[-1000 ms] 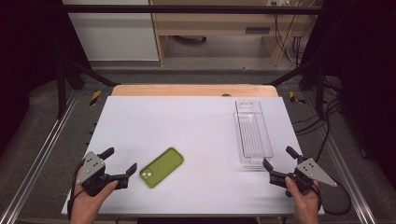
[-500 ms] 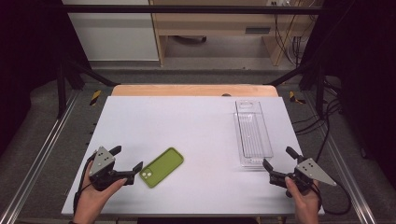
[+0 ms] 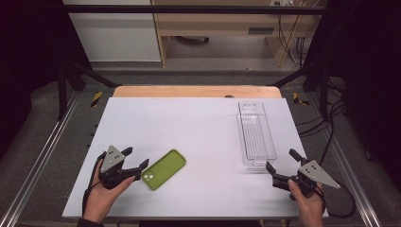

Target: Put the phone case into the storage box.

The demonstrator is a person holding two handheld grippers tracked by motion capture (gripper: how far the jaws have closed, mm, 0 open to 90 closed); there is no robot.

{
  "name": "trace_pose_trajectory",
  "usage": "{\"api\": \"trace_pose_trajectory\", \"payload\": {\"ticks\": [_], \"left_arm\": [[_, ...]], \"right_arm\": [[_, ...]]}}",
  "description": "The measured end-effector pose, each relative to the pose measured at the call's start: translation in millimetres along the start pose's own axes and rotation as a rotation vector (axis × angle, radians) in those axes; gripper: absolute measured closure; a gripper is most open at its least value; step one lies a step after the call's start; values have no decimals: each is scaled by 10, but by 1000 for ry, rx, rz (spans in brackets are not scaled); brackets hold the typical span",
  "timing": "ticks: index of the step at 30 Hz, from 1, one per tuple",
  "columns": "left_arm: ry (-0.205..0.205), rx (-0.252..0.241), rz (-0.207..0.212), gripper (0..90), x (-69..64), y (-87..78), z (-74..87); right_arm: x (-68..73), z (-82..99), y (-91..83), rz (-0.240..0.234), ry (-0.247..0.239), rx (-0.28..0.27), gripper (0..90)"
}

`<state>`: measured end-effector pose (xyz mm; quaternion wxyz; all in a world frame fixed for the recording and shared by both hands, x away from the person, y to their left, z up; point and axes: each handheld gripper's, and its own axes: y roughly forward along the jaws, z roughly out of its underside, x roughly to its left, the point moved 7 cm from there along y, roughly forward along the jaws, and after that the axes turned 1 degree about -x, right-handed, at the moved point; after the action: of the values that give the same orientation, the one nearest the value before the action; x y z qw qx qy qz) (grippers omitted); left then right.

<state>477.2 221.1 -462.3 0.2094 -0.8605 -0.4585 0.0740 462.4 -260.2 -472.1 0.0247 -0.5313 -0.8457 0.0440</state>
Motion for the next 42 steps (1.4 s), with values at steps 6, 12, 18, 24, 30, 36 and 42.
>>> {"api": "trace_pose_trajectory", "payload": {"ticks": [6, 12, 18, 24, 30, 36, 42], "left_arm": [[4, 27, 11, 362, -10, 60, 35], [4, 69, 24, 567, -36, 110, 74], [0, 100, 30, 748, -50, 136, 99], [-11, 124, 34, 858, -85, 166, 123], [-11, 150, 46, 891, -121, 220, 152], [-15, 186, 65, 899, -166, 291, 213], [-27, 217, 87, 900, -219, 355, 276]], "right_arm": [[-9, 0, -8, 0, 0, 0, 20], [-7, -1, -11, -2, 0, 1, 21], [-8, 2, -12, -3, 3, 3, 19], [-9, 3, -12, -3, -1, 3, 19], [-11, 4, -13, -3, -2, 3, 19], [-8, 8, -10, -6, -2, 6, 19], [-6, 12, -11, -6, 2, 10, 19]]}}
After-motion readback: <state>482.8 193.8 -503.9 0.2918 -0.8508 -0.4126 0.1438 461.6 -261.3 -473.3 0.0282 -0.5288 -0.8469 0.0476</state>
